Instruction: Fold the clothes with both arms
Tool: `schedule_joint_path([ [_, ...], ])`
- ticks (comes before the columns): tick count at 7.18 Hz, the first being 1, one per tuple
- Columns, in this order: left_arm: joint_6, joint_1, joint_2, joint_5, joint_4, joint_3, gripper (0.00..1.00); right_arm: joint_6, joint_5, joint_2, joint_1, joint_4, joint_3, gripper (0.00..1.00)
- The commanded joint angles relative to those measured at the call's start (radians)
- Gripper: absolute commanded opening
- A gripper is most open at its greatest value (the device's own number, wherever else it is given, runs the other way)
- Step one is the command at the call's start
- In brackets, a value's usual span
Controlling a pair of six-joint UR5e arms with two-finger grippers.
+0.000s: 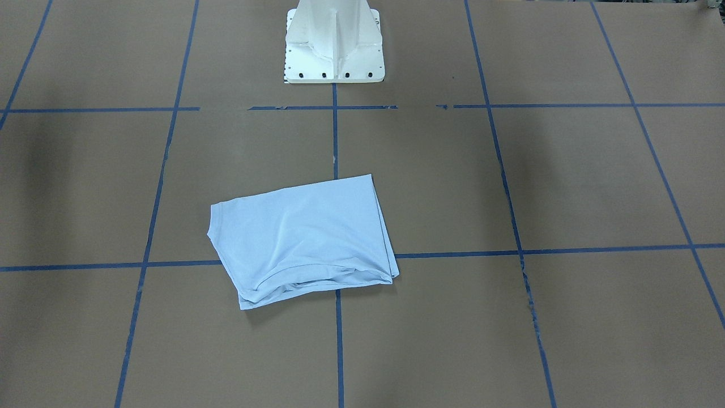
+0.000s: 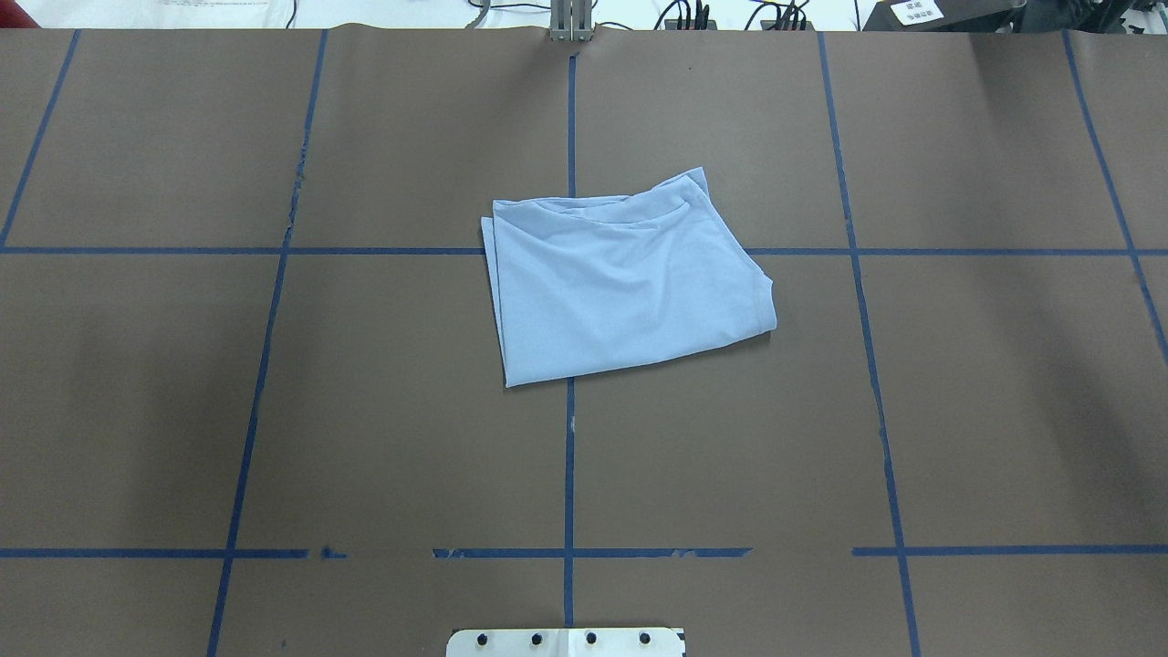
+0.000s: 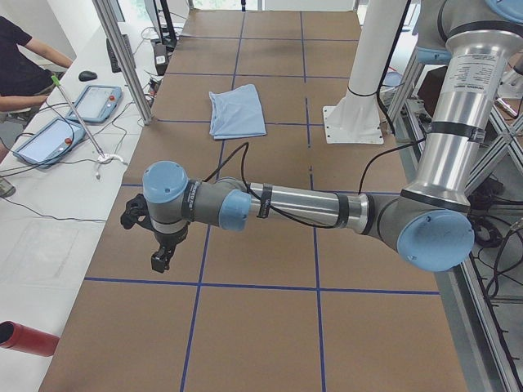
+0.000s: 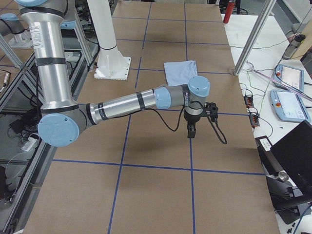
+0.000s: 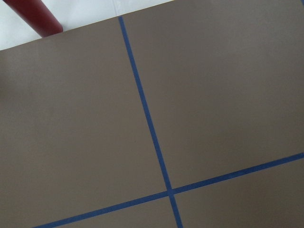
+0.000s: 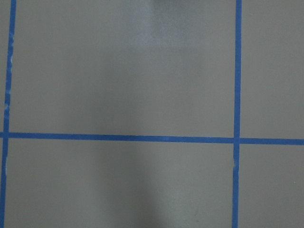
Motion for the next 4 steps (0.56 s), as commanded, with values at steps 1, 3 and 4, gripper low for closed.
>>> schedule_joint_path([
  [1,-0.095,-0.004,0.011,-0.007,0.052,-0.017,1.00,-0.054,0.001,-0.038,0.011,-0.050,0.024,1.00],
  [3,-0.120,-0.003,0.073,-0.016,0.063,-0.109,1.00,-0.067,-0.019,-0.090,0.013,-0.038,0.013,1.00],
  [4,-0.113,-0.001,0.126,-0.013,0.052,-0.185,1.00,-0.066,-0.027,-0.109,0.013,-0.025,0.025,1.00],
])
